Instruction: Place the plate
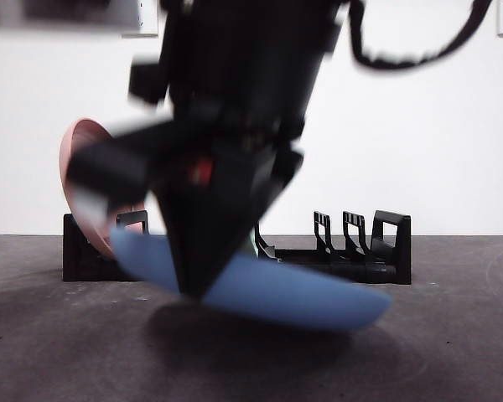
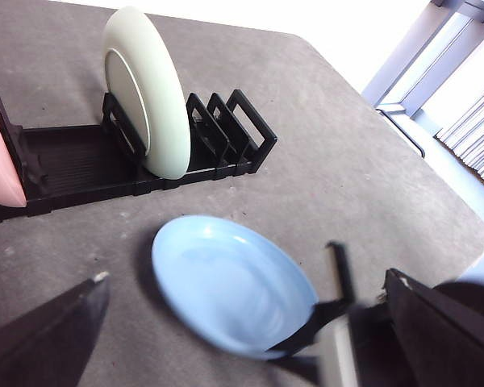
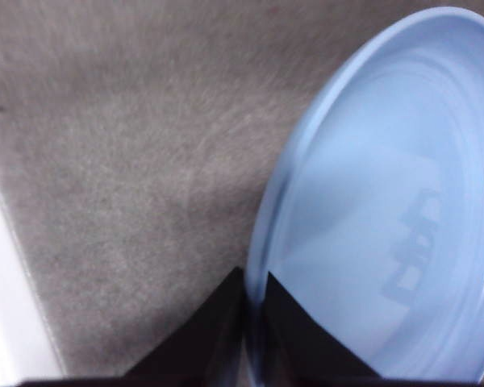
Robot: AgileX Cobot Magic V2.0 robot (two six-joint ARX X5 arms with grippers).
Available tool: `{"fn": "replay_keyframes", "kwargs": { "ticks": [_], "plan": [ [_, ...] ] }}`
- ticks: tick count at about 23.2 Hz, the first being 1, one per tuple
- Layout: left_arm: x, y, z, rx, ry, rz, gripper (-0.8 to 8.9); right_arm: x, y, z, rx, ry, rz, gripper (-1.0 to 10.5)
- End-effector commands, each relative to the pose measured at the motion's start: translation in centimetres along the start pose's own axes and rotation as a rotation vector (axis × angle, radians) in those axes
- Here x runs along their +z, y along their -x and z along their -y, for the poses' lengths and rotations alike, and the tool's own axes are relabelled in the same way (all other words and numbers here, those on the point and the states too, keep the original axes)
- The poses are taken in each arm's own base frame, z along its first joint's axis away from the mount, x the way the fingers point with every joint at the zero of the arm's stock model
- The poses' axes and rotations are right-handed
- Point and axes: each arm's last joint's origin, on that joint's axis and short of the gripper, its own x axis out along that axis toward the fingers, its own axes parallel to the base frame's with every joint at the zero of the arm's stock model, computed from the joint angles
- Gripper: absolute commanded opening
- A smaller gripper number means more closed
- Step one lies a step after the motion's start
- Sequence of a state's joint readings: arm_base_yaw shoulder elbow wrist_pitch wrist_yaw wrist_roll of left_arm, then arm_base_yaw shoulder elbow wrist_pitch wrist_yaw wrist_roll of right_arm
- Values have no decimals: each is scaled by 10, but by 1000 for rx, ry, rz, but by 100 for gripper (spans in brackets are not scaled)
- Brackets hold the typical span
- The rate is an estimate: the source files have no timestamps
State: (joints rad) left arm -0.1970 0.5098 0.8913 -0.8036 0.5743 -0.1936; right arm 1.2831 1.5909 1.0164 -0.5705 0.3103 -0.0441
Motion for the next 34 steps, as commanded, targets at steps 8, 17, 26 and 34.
{"fn": "replay_keyframes", "kwargs": {
  "ticks": [8,17,26,34],
  "plan": [
    [5,2,3,-7,-36,18,562,-1,-29,-16,-27,14,-85,87],
    [5,2,2,-7,-56,17,562,10,19,14,107,-177,58,309],
    [7,-4,-1,-2,-70,-8,562,-19,74,104,382,-533,224,309],
    [11,-24,-12,51,-29,-85,562,-71,105,159,322,-701,261,309]
  ]
}}
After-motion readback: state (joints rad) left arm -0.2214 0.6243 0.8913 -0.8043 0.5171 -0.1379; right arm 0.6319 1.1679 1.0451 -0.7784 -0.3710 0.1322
